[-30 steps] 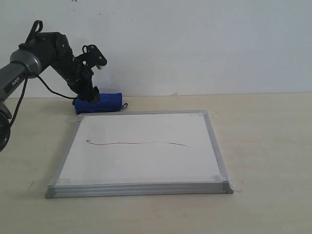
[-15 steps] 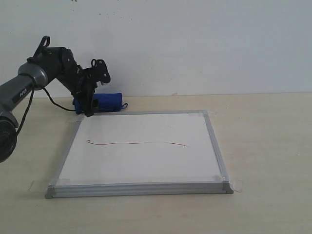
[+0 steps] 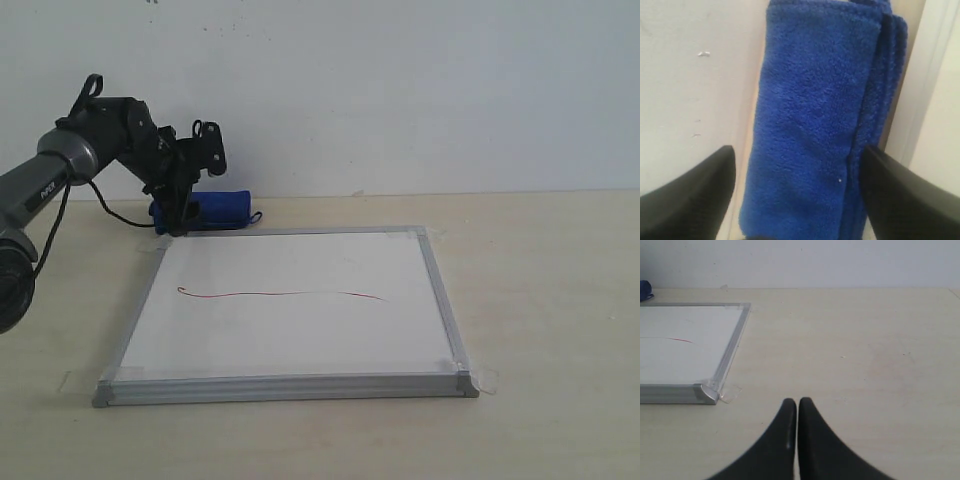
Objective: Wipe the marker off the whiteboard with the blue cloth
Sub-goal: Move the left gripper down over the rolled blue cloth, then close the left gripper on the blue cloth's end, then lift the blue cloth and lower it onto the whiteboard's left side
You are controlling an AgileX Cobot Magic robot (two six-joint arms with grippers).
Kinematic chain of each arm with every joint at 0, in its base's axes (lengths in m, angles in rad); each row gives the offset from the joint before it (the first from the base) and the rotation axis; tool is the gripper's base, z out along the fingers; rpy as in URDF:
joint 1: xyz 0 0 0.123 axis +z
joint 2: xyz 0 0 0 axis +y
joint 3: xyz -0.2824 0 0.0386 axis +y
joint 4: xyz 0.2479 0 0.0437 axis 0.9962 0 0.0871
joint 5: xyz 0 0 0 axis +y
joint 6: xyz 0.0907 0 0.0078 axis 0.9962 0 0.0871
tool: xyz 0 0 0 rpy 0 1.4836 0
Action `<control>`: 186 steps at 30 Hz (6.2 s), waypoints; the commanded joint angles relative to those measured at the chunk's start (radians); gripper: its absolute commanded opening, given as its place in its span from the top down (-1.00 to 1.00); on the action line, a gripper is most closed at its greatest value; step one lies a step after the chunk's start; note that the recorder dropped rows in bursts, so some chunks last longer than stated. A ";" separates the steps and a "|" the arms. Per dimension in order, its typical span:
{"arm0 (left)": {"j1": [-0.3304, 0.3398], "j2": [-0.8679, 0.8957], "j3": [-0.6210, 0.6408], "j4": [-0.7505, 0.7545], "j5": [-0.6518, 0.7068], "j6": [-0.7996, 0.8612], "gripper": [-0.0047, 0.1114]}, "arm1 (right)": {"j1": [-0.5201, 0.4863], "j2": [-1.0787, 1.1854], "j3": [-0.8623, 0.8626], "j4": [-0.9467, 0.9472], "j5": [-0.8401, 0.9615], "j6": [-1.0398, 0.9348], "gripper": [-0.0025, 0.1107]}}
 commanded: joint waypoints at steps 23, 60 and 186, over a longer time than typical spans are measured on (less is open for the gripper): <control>-0.011 0.024 -0.005 -0.026 0.039 0.069 -0.04 | -0.005 -0.005 -0.001 -0.004 -0.003 0.000 0.93; -0.041 -0.070 -0.005 0.080 0.146 -0.050 0.85 | -0.005 -0.005 -0.001 -0.006 -0.003 0.000 0.93; 0.000 -0.578 0.600 -0.086 0.310 -0.890 0.85 | -0.005 -0.005 -0.001 -0.006 -0.003 0.000 0.93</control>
